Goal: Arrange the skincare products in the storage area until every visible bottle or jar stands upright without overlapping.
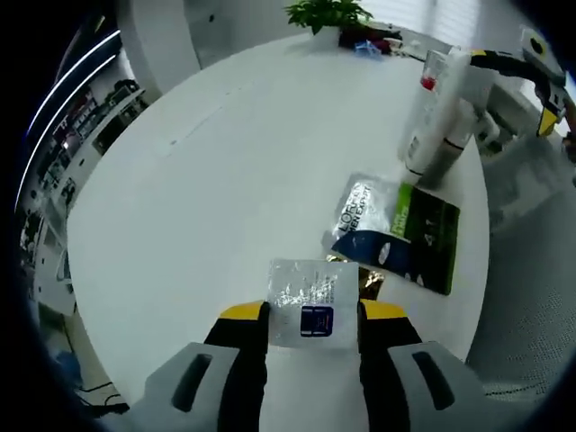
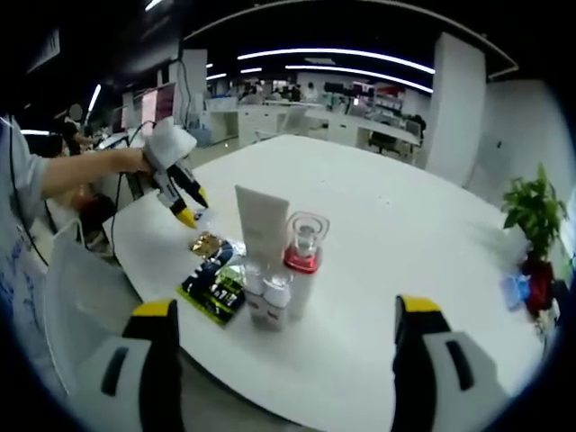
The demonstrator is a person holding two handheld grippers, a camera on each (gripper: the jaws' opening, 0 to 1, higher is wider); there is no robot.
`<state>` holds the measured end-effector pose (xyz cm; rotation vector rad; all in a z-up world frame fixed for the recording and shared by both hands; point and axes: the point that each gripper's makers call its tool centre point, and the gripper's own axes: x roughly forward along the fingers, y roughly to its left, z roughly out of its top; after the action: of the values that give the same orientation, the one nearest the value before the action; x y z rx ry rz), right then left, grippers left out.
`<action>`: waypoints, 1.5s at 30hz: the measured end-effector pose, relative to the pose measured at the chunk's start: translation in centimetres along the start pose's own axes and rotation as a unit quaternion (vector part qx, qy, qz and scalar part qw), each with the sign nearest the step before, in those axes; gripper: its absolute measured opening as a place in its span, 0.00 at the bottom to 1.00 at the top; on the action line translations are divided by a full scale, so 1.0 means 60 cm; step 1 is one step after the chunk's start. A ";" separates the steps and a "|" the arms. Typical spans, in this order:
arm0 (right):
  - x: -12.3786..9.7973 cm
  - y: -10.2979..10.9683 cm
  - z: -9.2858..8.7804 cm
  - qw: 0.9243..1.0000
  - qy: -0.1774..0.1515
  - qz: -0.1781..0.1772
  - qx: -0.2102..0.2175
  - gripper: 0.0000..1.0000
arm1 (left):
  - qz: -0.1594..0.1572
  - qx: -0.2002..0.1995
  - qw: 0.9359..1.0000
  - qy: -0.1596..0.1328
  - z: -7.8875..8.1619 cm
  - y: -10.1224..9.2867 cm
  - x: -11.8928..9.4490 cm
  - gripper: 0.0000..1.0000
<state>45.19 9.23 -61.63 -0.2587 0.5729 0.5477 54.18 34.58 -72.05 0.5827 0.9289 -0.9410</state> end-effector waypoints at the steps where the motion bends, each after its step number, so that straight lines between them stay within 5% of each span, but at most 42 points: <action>1: 0.000 0.000 0.000 1.000 -0.001 0.000 0.000 1.00 | -0.003 0.005 1.000 0.001 -0.001 -0.007 -0.003 0.36; 21: -0.011 0.017 0.004 1.000 -0.014 0.008 -0.010 1.00 | -0.089 0.111 0.989 0.048 -0.047 -0.139 0.003 0.36; 36: -0.016 0.018 -0.001 1.000 -0.011 0.006 -0.007 1.00 | -0.087 0.164 0.979 0.083 -0.069 -0.148 0.038 0.36; 45: -0.015 0.015 -0.003 1.000 -0.009 0.005 -0.006 1.00 | -0.088 0.166 0.979 0.082 -0.070 -0.152 0.048 0.36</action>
<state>43.97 9.50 -61.32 -0.2620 0.5531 0.5619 45.28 32.15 -76.96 0.8831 0.9889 -1.2343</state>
